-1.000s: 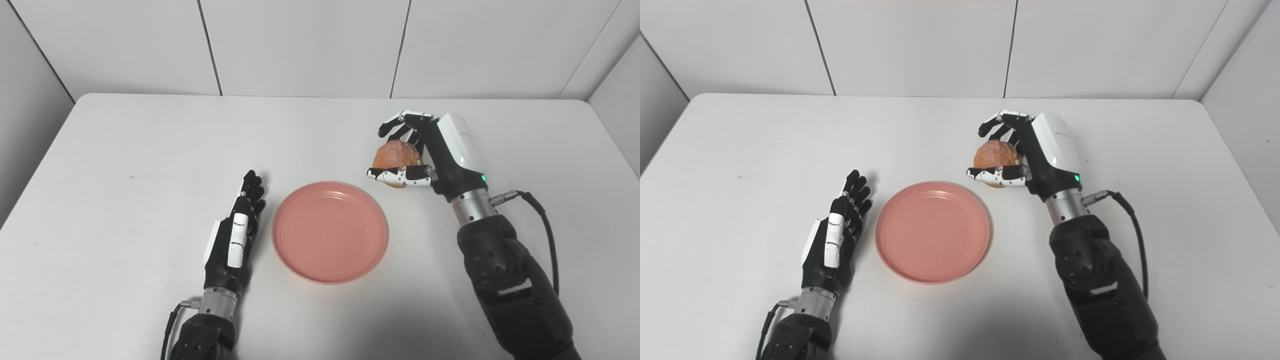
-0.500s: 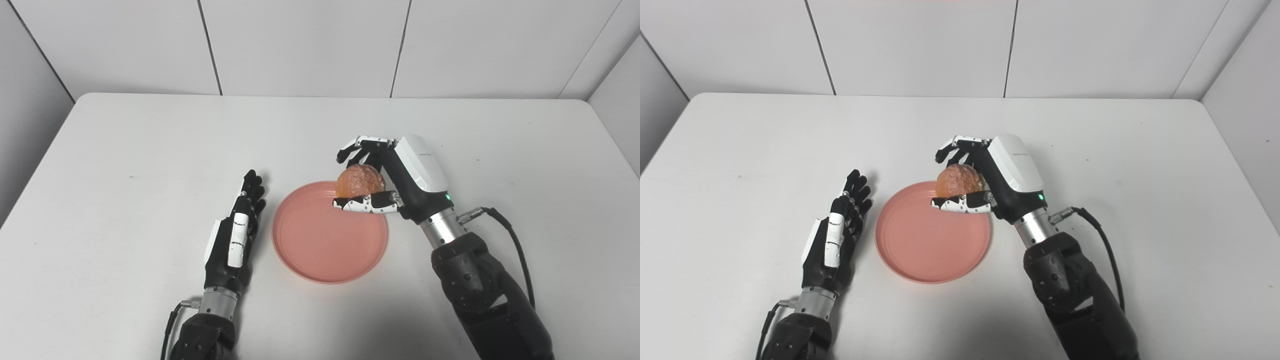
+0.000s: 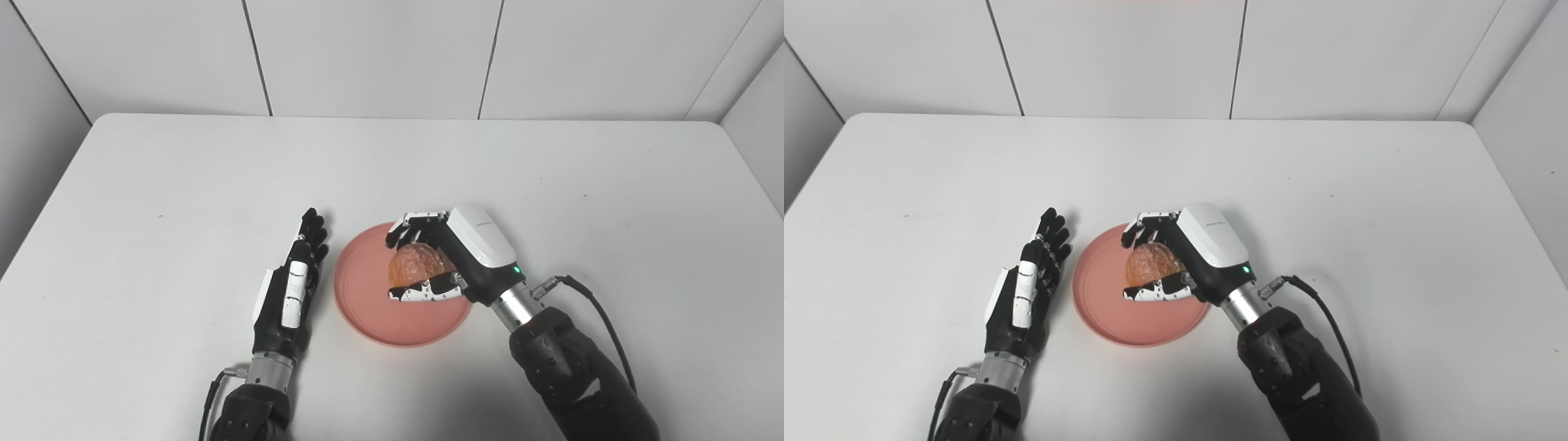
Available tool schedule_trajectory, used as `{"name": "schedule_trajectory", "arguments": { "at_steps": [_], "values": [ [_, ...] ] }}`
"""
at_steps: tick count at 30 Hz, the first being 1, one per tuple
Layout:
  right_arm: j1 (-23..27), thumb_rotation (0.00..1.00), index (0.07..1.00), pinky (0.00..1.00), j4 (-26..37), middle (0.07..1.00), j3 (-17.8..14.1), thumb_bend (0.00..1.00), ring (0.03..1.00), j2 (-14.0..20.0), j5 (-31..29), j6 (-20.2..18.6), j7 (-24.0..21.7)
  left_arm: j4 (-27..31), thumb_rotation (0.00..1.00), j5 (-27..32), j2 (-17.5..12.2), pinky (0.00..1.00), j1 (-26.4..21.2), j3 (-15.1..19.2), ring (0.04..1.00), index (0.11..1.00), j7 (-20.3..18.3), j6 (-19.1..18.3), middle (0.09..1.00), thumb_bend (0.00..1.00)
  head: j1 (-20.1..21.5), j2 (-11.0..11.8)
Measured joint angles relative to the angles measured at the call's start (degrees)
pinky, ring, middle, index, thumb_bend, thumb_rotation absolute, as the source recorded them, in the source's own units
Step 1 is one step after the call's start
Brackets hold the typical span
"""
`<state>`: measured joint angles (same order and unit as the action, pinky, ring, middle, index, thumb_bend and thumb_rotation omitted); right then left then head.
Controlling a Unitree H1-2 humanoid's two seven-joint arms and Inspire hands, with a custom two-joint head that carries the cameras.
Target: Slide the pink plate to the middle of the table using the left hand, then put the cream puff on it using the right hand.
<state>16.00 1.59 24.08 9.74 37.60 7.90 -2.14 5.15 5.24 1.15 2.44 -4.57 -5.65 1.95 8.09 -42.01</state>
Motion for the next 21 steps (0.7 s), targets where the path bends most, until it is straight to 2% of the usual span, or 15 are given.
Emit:
{"name": "schedule_trajectory", "arguments": {
  "at_steps": [7,14,15,17,18,19,21],
  "values": [
    [0.0,0.00,0.519,0.31,-2.2,0.451,0.3,0.52,0.408,0.1,0.1,1.4,-0.1,-0.1,1.00,-0.6,0.2,1.00,0.0,0.0,1.000,1.000,0.3,0.0,1.000,0.70,0.0,-0.1],
    [0.0,0.00,0.489,0.42,-3.1,0.494,1.1,0.52,0.509,0.2,1.9,1.7,-0.7,0.1,1.00,-0.5,0.2,1.00,0.0,-0.1,1.000,1.000,0.4,-0.2,1.000,0.69,0.0,-0.1],
    [0.0,0.00,0.481,0.46,-3.2,0.504,1.1,0.52,0.550,0.2,1.8,1.8,-0.7,0.1,1.00,-0.5,0.2,1.00,0.0,-0.1,1.000,1.000,0.4,-0.2,1.000,0.69,0.0,-0.1],
    [0.0,0.11,0.493,0.53,-3.7,0.658,1.1,0.51,0.630,0.3,1.5,2.3,-0.6,0.1,1.00,-0.5,0.2,1.00,0.0,-0.1,1.000,1.000,0.4,-0.3,1.000,0.70,-0.1,-0.2],
    [0.0,0.11,0.494,0.54,-3.8,0.666,1.1,0.51,0.633,0.4,1.1,2.7,-0.6,0.2,1.00,-0.5,0.2,1.00,0.0,-0.2,1.000,1.000,0.4,-0.3,1.000,0.70,-0.1,-0.2],
    [0.0,0.14,0.633,0.56,-4.0,0.712,1.0,0.54,0.668,0.5,0.7,3.3,-0.7,0.2,1.00,-0.5,0.2,1.00,0.0,-0.2,1.000,1.000,0.4,-0.4,1.000,0.69,-0.1,-0.2],
    [0.0,0.24,0.767,0.61,-4.0,0.777,1.0,0.59,0.721,0.8,-0.2,4.6,-0.9,0.2,1.00,-0.5,0.2,1.00,0.0,-0.3,1.000,1.000,0.4,-0.4,1.000,0.68,-0.1,-0.2]
  ]
}}
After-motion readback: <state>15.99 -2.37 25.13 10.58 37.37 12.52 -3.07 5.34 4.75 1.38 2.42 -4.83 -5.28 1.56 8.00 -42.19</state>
